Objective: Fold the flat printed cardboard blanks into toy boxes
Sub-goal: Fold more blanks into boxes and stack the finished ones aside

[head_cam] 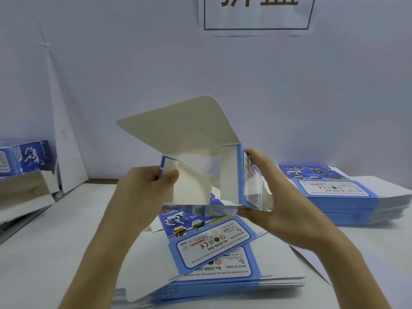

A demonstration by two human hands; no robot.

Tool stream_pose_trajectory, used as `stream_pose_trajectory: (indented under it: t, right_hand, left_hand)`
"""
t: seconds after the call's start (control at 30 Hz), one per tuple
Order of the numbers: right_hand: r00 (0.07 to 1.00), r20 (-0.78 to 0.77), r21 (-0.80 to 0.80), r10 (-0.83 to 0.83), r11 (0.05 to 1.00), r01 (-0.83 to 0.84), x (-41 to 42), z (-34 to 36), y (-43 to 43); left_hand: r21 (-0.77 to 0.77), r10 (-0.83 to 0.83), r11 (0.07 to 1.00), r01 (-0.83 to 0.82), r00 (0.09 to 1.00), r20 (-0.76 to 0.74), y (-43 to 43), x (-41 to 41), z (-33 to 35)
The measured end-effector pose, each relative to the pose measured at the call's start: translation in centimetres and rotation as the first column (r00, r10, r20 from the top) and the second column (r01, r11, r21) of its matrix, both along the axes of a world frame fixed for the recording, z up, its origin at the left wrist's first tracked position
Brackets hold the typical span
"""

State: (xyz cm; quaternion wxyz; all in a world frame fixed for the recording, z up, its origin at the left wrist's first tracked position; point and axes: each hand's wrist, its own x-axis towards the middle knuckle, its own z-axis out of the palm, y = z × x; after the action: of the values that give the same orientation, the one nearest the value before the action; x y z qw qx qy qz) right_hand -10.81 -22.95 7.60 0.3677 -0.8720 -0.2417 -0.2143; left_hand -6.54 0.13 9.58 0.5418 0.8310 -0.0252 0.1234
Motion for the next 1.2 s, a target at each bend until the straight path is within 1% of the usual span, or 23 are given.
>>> stream_pose_trajectory:
  t: [0.07,0.13,0.27,0.33,0.4,0.47,0.5,0.57,0.6,0.63,0.67,0.73,0.77,0.8,0.83,0.87,0.93,1.0,1.07,1.1,1.13,1.2]
  right_hand:
    - [1.000,-0.001,-0.004,0.002,1.000,-0.002,0.0,-0.1,0.1]
    - [1.000,0.001,0.006,0.010,1.000,-0.010,-0.1,-0.1,0.3]
    - [0.999,0.045,0.025,-0.004,1.000,0.003,-0.3,0.2,0.7]
    - [0.999,0.042,0.033,0.003,0.999,-0.004,-0.4,0.4,0.6]
    - [1.000,0.023,0.062,0.013,0.998,-0.014,-0.8,0.7,0.5]
    - [0.999,0.031,0.097,-0.028,0.995,0.025,-1.0,1.0,0.7]
    - [0.997,0.048,0.127,-0.063,0.990,0.056,-1.0,1.1,0.9]
    - [0.983,0.076,0.248,-0.165,0.958,0.142,-0.7,1.0,1.4]
    - [0.973,0.081,0.332,-0.216,0.926,0.178,-0.4,0.8,1.7]
    - [0.961,0.089,0.402,-0.263,0.892,0.207,-0.2,0.6,2.0]
    - [0.947,0.101,0.444,-0.304,0.866,0.231,0.1,0.4,2.3]
    - [0.933,0.124,0.479,-0.337,0.844,0.242,0.3,0.1,2.8]
    - [0.940,0.113,0.491,-0.321,0.841,0.228,0.3,0.1,3.0]
    - [0.957,0.088,0.511,-0.277,0.837,0.196,0.4,0.1,3.1]
    - [0.974,0.055,0.540,-0.218,0.827,0.155,0.5,0.1,3.2]
    - [0.987,0.024,0.572,-0.156,0.813,0.114,0.6,0.0,3.4]
    - [0.999,-0.022,0.595,-0.029,0.803,0.036,0.5,-0.1,3.7]
    - [0.994,-0.067,0.559,0.082,0.829,-0.030,0.2,-0.2,3.9]
    - [0.985,-0.082,0.572,0.153,0.816,-0.079,-0.1,0.2,3.6]
    - [0.986,-0.048,0.619,0.161,0.780,-0.097,-0.1,0.3,3.1]
    - [0.993,-0.012,0.676,0.118,0.733,-0.079,-0.1,0.5,2.6]
    - [0.997,0.077,0.803,-0.003,0.593,-0.060,-0.2,1.3,1.7]
  left_hand:
    - [0.155,0.128,0.976,-0.152,0.979,0.157,-0.5,-0.1,-0.1]
    - [0.208,0.175,0.948,-0.241,0.940,0.294,-1.1,-0.8,0.0]
    - [0.184,0.140,0.958,-0.221,0.917,0.373,-1.8,-1.2,0.0]
    - [0.184,0.125,0.962,-0.200,0.927,0.353,-1.7,-1.1,0.0]
    - [0.142,0.056,0.985,-0.095,0.963,0.262,-1.6,-0.8,-0.1]
    - [0.062,-0.100,0.994,0.091,0.982,0.158,-1.4,-0.8,-0.1]
    - [0.000,-0.185,0.982,0.187,0.972,0.144,-1.3,-0.7,-0.1]
    - [-0.157,-0.312,0.929,0.336,0.937,0.158,-1.6,-0.8,-0.1]
    - [-0.231,-0.346,0.893,0.386,0.918,0.193,-1.8,-0.8,-0.3]
    - [-0.241,-0.372,0.873,0.425,0.898,0.236,-1.9,-0.7,-0.6]
    - [-0.180,-0.407,0.868,0.462,0.872,0.272,-2.2,-0.7,-0.9]
    - [0.061,-0.489,0.865,0.497,0.813,0.314,-3.0,-1.1,-1.4]
    - [0.171,-0.497,0.868,0.467,0.796,0.346,-3.4,-1.2,-1.5]
    - [0.249,-0.477,0.878,0.409,0.784,0.396,-3.6,-1.1,-1.5]
    - [0.287,-0.437,0.897,0.337,0.777,0.453,-3.8,-1.0,-1.5]
    - [0.296,-0.394,0.915,0.274,0.769,0.504,-3.9,-0.9,-1.6]
    - [0.253,-0.329,0.942,0.220,0.751,0.572,-3.9,-0.6,-1.6]
    - [0.212,-0.296,0.955,0.208,0.738,0.606,-3.8,-0.3,-1.8]
    - [0.199,-0.292,0.956,0.213,0.731,0.617,-3.3,0.0,-2.0]
    - [0.214,-0.308,0.951,0.222,0.720,0.622,-2.9,0.2,-2.1]
    - [0.247,-0.334,0.942,0.227,0.703,0.628,-2.6,0.5,-2.2]
    - [0.355,-0.414,0.906,0.229,0.644,0.643,-1.9,0.9,-2.5]
